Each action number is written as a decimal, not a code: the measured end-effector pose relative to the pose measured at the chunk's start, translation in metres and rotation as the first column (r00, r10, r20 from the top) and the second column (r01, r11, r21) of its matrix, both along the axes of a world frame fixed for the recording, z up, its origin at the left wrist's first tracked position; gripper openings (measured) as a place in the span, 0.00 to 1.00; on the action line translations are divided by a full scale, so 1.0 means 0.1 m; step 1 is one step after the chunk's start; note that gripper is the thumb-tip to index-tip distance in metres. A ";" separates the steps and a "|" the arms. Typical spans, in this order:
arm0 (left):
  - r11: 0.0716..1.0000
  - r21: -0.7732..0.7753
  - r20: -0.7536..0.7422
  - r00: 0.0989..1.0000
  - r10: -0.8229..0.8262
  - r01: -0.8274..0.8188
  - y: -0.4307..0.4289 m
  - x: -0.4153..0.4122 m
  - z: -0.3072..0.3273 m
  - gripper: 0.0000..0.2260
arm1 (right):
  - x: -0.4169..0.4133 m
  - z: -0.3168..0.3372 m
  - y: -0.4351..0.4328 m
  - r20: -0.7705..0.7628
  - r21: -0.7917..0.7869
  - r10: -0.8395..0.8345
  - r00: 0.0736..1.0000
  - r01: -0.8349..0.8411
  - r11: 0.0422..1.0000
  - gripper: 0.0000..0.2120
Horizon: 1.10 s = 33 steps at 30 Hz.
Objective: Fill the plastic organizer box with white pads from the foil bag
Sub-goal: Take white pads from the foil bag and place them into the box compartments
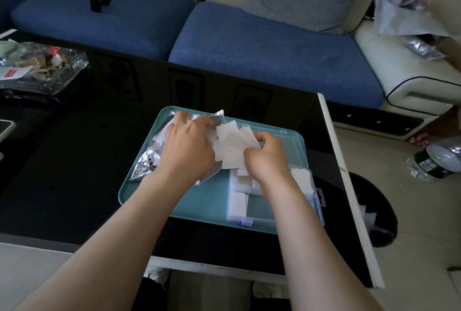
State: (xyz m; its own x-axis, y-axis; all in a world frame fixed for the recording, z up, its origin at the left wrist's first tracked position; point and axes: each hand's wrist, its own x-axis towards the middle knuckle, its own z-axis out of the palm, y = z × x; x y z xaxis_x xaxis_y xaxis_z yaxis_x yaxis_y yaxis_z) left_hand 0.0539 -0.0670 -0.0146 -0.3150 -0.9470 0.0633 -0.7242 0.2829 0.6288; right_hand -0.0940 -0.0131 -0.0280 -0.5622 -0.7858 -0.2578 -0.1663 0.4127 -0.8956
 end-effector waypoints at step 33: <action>0.752 0.624 -0.756 0.407 0.513 0.211 0.31 -0.81 0.14 0.10 | -0.46 0.60 0.53 0.299 -0.353 -0.224 0.927 0.326 0.877 0.27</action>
State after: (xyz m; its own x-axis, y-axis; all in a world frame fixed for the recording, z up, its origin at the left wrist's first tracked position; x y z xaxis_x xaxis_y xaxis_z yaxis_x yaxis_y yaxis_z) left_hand -0.0271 -0.0361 -0.0008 -0.2713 -0.9003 -0.3403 0.3239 -0.4184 0.8486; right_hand -0.1404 0.0401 0.0318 -0.7301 -0.6728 -0.1193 0.1445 0.0186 -0.9893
